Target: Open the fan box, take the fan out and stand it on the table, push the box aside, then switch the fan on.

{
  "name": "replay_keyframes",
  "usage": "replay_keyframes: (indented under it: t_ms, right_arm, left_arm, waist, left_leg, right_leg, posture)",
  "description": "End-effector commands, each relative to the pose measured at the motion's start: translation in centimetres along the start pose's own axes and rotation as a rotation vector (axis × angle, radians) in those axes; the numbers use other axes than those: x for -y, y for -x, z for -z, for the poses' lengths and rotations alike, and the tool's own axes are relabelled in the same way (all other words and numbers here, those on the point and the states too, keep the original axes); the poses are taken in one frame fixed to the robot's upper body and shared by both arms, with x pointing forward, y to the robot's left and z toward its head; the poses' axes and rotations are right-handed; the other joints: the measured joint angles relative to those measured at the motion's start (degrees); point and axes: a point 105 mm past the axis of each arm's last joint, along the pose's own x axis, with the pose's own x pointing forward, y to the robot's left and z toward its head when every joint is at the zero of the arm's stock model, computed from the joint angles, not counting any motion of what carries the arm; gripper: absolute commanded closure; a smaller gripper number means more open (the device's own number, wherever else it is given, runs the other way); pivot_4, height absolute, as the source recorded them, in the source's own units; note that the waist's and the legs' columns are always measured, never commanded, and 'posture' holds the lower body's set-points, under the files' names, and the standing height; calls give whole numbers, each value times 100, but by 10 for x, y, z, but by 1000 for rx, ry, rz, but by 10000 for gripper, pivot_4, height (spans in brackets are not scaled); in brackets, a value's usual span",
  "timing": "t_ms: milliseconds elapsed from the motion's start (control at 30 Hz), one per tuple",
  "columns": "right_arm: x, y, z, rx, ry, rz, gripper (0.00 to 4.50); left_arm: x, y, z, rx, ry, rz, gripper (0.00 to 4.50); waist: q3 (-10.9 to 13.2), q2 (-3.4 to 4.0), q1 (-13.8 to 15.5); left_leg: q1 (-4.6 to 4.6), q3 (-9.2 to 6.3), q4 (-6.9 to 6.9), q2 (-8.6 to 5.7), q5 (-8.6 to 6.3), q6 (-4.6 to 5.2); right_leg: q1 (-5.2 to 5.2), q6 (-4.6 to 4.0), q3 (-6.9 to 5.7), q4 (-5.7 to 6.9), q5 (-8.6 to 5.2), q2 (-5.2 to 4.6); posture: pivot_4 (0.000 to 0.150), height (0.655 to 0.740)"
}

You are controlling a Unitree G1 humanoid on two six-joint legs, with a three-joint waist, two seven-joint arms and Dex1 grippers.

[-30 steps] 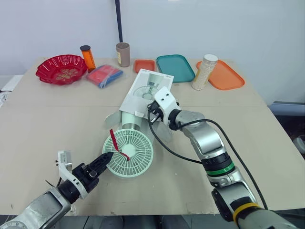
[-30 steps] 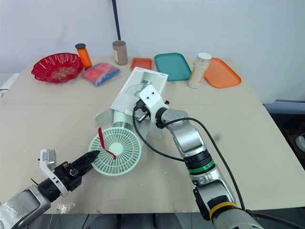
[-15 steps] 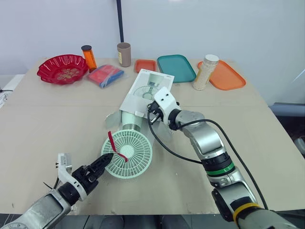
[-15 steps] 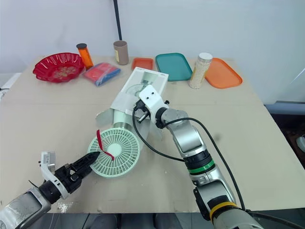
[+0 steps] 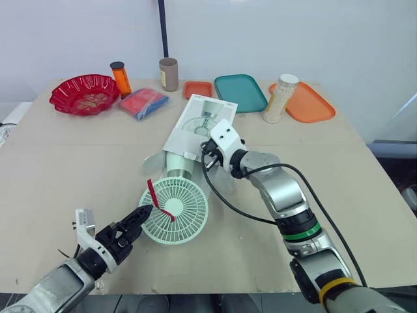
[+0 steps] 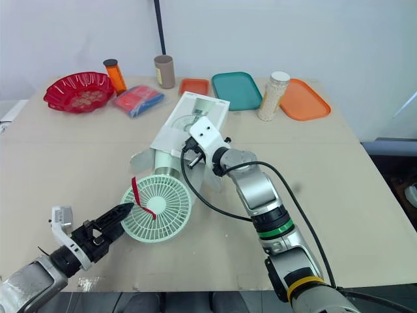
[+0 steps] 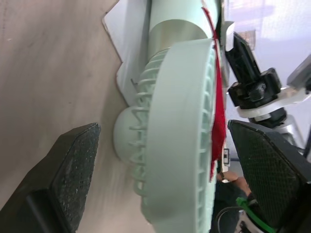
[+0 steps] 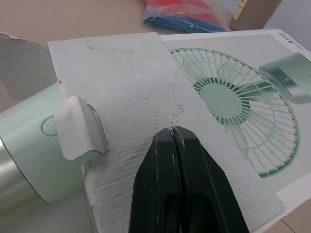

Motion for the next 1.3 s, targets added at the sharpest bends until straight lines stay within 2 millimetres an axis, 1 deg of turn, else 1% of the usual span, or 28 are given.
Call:
replay_keyframes:
  t_ms: [33, 167, 267, 367, 433, 500, 533, 600, 667, 700, 800, 867, 900, 933, 967, 1000, 1033, 1067, 1100, 1167, 1200, 1300]
  right_arm:
    - [-8, -2, 16, -57, -12, -28, 45000]
    - [-9, -3, 13, -45, -19, -29, 45000]
    - [-9, -3, 11, -38, -15, -31, 45000]
    - [-8, -1, 6, -20, 10, -27, 45000]
    - [-7, 0, 4, -12, 24, -21, 45000]
    - [-6, 0, 2, -4, 34, -17, 45000]
    - [-5, 1, -1, 6, 42, -13, 45000]
    - [-3, 5, -14, 61, 56, -5, 45000]
    - [-2, 11, -32, 122, 52, -11, 45000]
    - [-2, 13, -36, 136, 46, -17, 45000]
    - [-2, 18, -48, 158, 25, -31, 36943]
    - [-1, 26, -60, 182, 43, -54, 27591]
    - [-1, 29, -64, 189, 49, -63, 25247]
    - [0, 33, -68, 193, 52, -67, 21287]
    - [2, 37, -71, 197, 51, -73, 15594]
    - [4, 43, -74, 203, 52, -84, 12744]
    - [4, 47, -77, 207, 54, -93, 6993]
    - [4, 50, -78, 208, 54, -100, 4133]
    - [2, 56, -80, 222, 35, -139, 419]
    - [2, 67, -83, 233, 18, -188, 419]
    - [1, 76, -80, 227, 27, -229, 419]
    - [3, 96, -74, 212, 18, -306, 419]
  left_arm:
    - [10, 9, -10, 32, -43, 29, 226]
    - [8, 21, -24, 17, -140, -7, 226]
    - [5, 26, -35, -5, -208, -33, 226]
    - [-1, 25, -42, -90, -448, -84, 226]
    - [-2, 24, -45, -125, -540, -86, 226]
    - [-6, 23, -53, -106, -555, -94, 226]
    - [-9, 23, -56, -120, -621, -97, 226]
    - [-18, 23, -69, -115, -723, -114, 226]
    - [-21, 23, -76, -127, -795, -111, 226]
    - [-22, 23, -78, -136, -819, -106, 226]
    - [-25, 24, -80, -177, -889, -95, 0]
    - [-27, 27, -84, -213, -958, -88, 0]
    - [-27, 27, -85, -223, -980, -84, 0]
    - [-27, 27, -86, -225, -1005, -82, 0]
    - [-26, 25, -87, -221, -1014, -76, 0]
    - [-25, 23, -86, -226, -1047, -68, 0]
    - [-24, 21, -85, -231, -1070, -62, 0]
    - [-24, 20, -85, -236, -1085, -57, 0]
    - [-23, 19, -82, -247, -1092, -48, 0]
    - [-22, 16, -79, -257, -1100, -33, 0]
    - [-21, 13, -79, -261, -1119, -22, 0]
    - [-17, 4, -78, -287, -1228, 7, 0]
  waist:
    - [0, 1, 1]
    - [1, 1, -1]
    - [2, 3, -1]
    - [4, 6, -2]
    - [4, 6, -2]
    - [6, 9, -3]
    - [7, 11, -7]
    - [10, 15, -7]
    - [22, 27, -5]
    - [26, 27, -5]
    - [28, 24, -7]
    - [29, 24, -7]
    - [33, 27, -6]
    - [33, 28, -6]
    - [34, 29, -6]
    - [33, 28, -5]
    - [33, 27, -6]
    - [33, 27, -5]
    - [33, 27, -5]
    - [33, 28, -5]
    - [34, 28, -6]
    - [36, 27, 10]
  left_leg:
    - [0, 0, 0, 0, 0, 0]
    - [0, 0, 0, 1, 0, 0]
    - [0, 1, -1, 0, 0, 0]
    - [0, 2, -3, 1, 0, 0]
    - [-1, 2, -4, 0, 0, 0]
    - [-2, 2, -5, 0, 1, -1]
    - [-2, 8, -6, 0, 1, -1]
    - [-4, 14, -11, 4, 0, -1]
    - [-8, 14, -14, 4, 1, -2]
    - [-17, 14, -14, 3, 2, -3]
    - [-28, 15, -14, 4, 1, -3]
    - [-31, 14, -15, 7, 1, -4]
    - [-31, 14, -15, 8, 1, -4]
    - [-32, 14, -15, 8, 1, -4]
    - [-32, 15, -15, 8, 2, -4]
    - [-32, 15, -15, 8, 2, -4]
    - [-33, 14, -14, 8, 2, -4]
    - [-33, 15, -14, 8, 2, -4]
    - [-33, 15, -14, 8, 2, -4]
    - [-34, 15, -15, 8, 0, -2]
    - [-34, 15, -15, 8, 0, -1]
    - [-35, 14, -14, 8, 0, -1]
  right_leg:
    - [0, 0, 0, 0, 0, 0]
    - [-1, -1, -1, 0, 0, 1]
    - [-2, 0, -1, 0, -1, 0]
    - [-5, -2, -1, 0, -2, 0]
    - [-8, -2, -1, 0, -2, 0]
    - [-10, -3, -2, 0, -2, 1]
    - [-11, -3, 1, -1, -2, 0]
    - [-19, -5, 6, -1, -3, 2]
    - [-25, -7, 5, -1, -4, 2]
    - [-33, -7, 5, -1, -3, 2]
    - [-43, -6, 5, -1, -3, 0]
    - [-49, -10, 2, -1, -2, -1]
    - [-49, -10, 1, -1, -1, -1]
    - [-52, -13, -1, 0, 0, 0]
    - [-54, -13, -1, 0, 1, 0]
    - [-53, -13, -1, 0, 1, -1]
    - [-52, -13, -2, 0, 1, -2]
    - [-52, -12, -2, 0, 1, -2]
    - [-52, -12, -1, 0, 0, -4]
    - [-52, -12, -2, 0, 1, -4]
    - [-52, -12, -2, 0, 1, -4]
    - [-51, -13, -5, 0, 1, -4]
  posture:
    - [1500, 7400]
    - [1500, 7400]
    - [1500, 7400]
    - [1500, 7400]
    - [1500, 7400]
    - [1500, 7400]
    - [1500, 7400]
    - [1500, 7400]
    - [1500, 7400]
    - [1500, 7400]
    - [1500, 7400]
    - [1500, 7400]
    - [1500, 7400]
    - [1500, 7400]
    - [1500, 7400]
    - [1500, 7400]
    - [1500, 7400]
    - [1500, 7400]
    - [1500, 7400]
    - [1500, 7400]
    - [1500, 7400]
    - [1500, 7400]
